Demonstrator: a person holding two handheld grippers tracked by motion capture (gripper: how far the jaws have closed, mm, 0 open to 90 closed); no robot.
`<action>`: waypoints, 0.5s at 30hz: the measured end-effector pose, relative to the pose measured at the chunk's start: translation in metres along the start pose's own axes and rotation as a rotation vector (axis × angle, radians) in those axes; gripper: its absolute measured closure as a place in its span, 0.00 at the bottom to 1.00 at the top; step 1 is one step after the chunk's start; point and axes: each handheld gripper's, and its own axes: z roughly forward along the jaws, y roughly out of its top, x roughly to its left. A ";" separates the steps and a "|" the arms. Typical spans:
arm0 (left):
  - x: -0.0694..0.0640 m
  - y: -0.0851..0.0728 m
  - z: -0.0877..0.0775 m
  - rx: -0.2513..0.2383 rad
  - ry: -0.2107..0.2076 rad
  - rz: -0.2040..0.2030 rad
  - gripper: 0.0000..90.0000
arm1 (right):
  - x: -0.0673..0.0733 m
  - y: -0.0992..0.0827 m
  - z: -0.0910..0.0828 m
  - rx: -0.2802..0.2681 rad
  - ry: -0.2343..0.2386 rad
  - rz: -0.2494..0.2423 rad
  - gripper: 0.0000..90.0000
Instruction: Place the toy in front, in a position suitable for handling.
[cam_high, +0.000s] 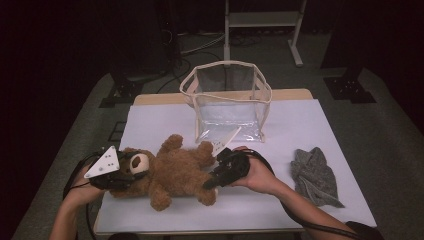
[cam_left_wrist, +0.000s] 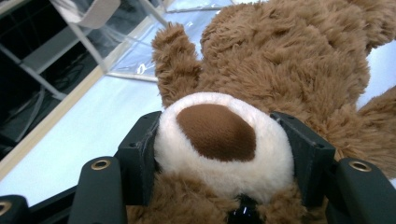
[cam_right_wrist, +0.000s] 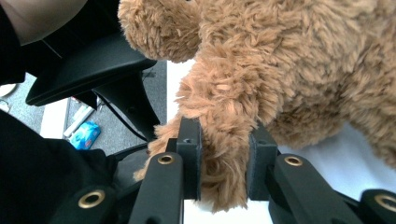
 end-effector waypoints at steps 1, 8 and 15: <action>-0.001 0.002 0.005 0.005 -0.009 0.007 0.42 | 0.001 -0.003 -0.003 0.006 -0.010 -0.007 0.80; -0.003 0.015 0.020 -0.005 -0.038 0.016 0.42 | 0.004 -0.013 -0.019 0.002 -0.031 0.006 0.80; -0.005 0.040 0.038 -0.006 -0.069 0.034 0.42 | 0.013 -0.022 -0.045 0.006 -0.075 -0.010 0.80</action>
